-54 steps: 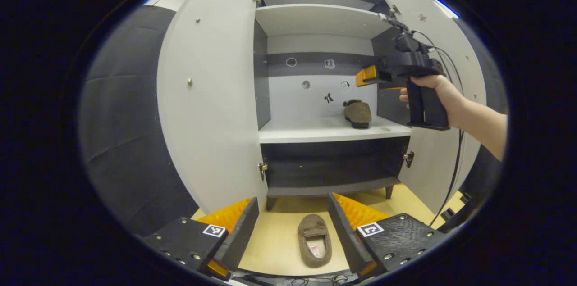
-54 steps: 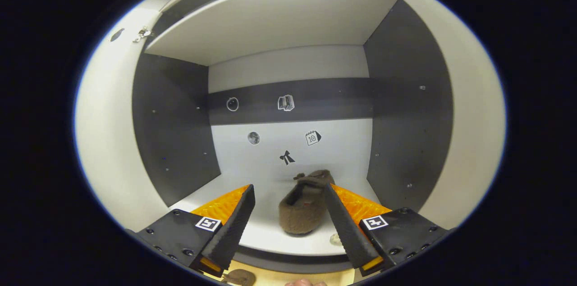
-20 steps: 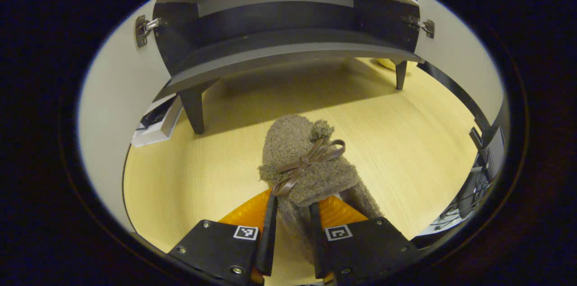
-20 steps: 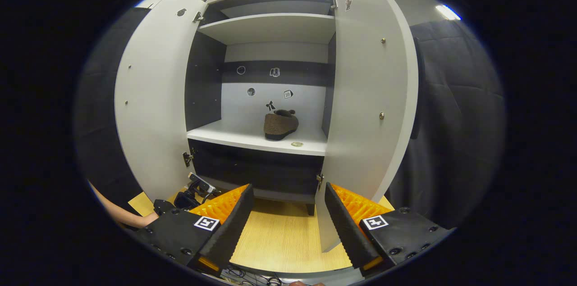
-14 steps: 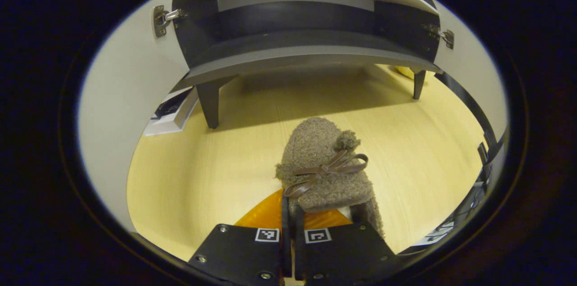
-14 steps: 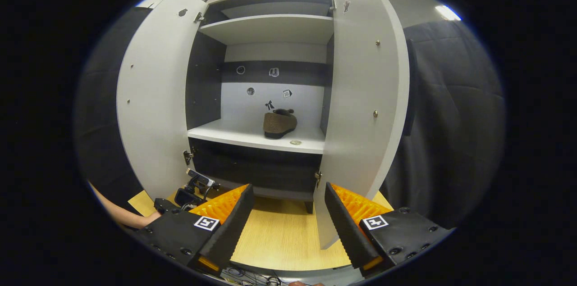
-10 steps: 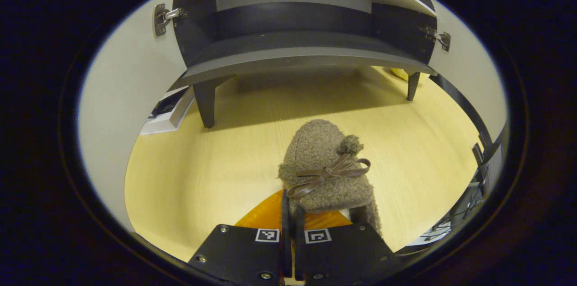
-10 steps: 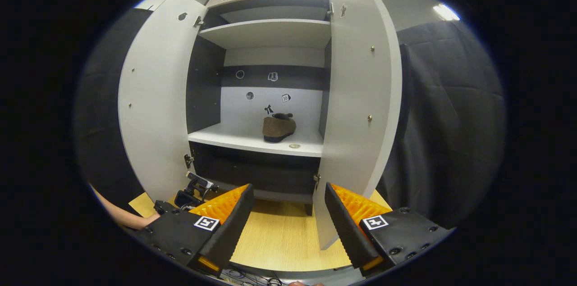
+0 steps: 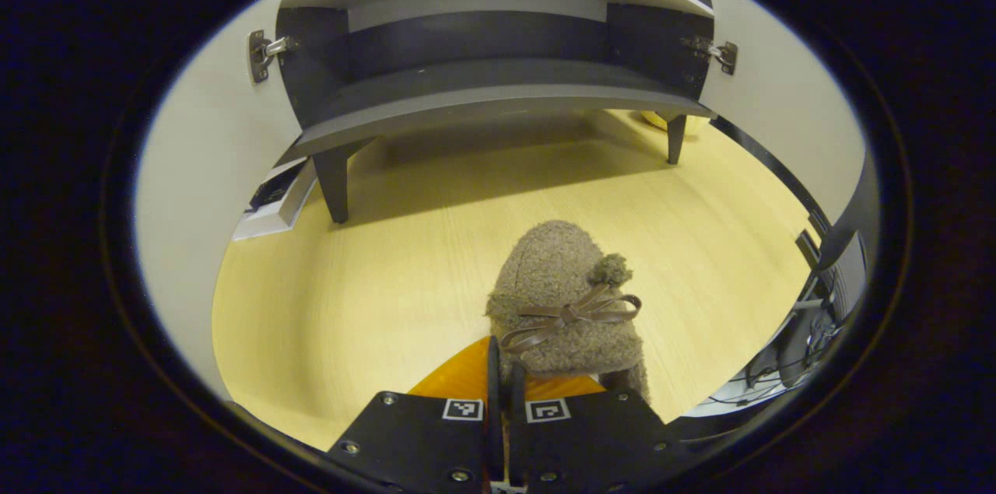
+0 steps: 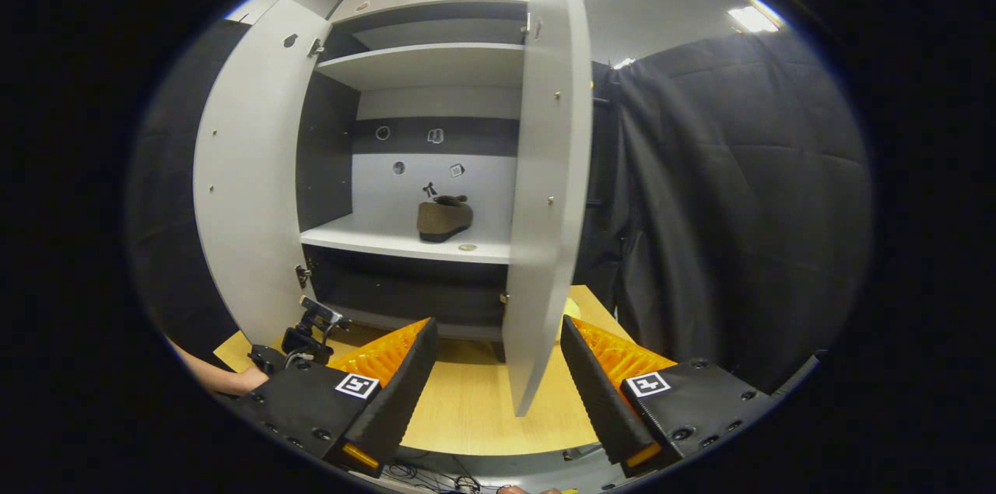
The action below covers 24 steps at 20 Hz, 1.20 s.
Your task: Grab one shoe with the right hand and put it into the shoe cabinet, grab the other shoe with the left hand and put it into the shoe cabinet; then close the right door with the right hand and the left door with the left hand.
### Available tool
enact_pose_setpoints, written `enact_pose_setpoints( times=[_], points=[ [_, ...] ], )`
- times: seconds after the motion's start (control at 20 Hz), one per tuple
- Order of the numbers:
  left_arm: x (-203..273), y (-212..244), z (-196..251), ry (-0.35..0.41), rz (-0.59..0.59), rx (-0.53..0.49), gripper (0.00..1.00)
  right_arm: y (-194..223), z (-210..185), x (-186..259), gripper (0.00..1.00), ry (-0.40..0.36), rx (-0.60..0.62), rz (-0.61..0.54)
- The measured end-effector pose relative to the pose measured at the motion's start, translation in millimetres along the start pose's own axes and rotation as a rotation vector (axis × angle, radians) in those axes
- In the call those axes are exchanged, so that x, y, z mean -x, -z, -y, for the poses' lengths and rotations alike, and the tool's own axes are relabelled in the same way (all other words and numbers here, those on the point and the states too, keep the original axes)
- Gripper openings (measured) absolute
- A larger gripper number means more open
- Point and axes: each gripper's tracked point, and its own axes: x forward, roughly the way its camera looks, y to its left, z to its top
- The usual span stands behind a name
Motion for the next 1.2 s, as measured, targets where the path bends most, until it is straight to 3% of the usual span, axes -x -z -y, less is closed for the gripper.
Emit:
enact_pose_setpoints(
  times=[0.15, 0.2, 0.25, 0.35, 0.6, 0.75, 0.8, 1.2],
  points=[
    [10, -16, -7, -0.013, 0.039, -0.008, 0.0, -2, 33, 17, 0.95, 0.092, -0.029, 0.005],
    [22, -18, -3, -0.012, 0.052, -0.004, 0.05, -3, 46, 20, 0.95, 0.128, -0.04, 0.006],
    [33, -26, -3, -0.009, 0.064, 0.006, 0.05, 0, 57, 23, 0.99, 0.16, -0.047, 0.007],
    [54, -46, -5, -0.007, 0.084, 0.024, 0.05, -3, 83, 27, 0.95, 0.221, -0.054, 0.019],
    [81, -74, -6, 0.0, 0.135, 0.055, 0.05, -23, 131, 25, 0.95, 0.315, -0.059, 0.073],
    [117, -117, -7, -0.006, 0.185, 0.085, 0.05, -40, 154, 16, 0.95, 0.34, -0.075, 0.11],
    [131, -131, -7, -0.015, 0.2, 0.095, 0.05, -43, 163, 9, 0.99, 0.345, -0.084, 0.119],
    [192, -259, -26, -0.076, 0.389, 0.186, 0.05, -56, 212, -25, 0.95, 0.371, -0.1, 0.162]
  ],
)
